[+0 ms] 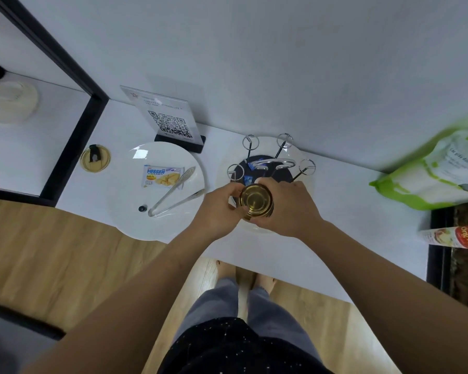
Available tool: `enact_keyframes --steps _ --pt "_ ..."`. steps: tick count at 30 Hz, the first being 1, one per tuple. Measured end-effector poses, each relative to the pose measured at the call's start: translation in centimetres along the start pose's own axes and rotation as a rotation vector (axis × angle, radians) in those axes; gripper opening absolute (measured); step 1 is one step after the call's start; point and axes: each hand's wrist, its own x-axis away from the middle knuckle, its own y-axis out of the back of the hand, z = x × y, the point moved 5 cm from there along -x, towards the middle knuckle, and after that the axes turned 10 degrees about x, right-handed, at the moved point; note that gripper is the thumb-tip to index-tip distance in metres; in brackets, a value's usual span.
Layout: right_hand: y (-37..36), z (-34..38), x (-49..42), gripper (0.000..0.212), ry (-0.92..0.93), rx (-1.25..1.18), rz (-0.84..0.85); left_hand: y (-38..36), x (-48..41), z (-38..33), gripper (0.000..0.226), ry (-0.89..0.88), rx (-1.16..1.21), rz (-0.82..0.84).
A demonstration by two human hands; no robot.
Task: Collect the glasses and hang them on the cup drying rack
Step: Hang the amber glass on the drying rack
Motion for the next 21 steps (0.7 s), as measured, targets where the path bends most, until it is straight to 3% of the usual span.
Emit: enact_keyframes --steps 13,21 --pt "-0.47 0.45 -0.28 0.076 -0.014 -0.045 0.022 0.44 -0.33 0.66 0.039 0.021 0.000 -0.025" --pt "-0.41 0.60 0.12 0.085 -0.028 -0.039 0.025 0.34 -0.27 0.75 0.042 0.003 -0.015 -0.012"
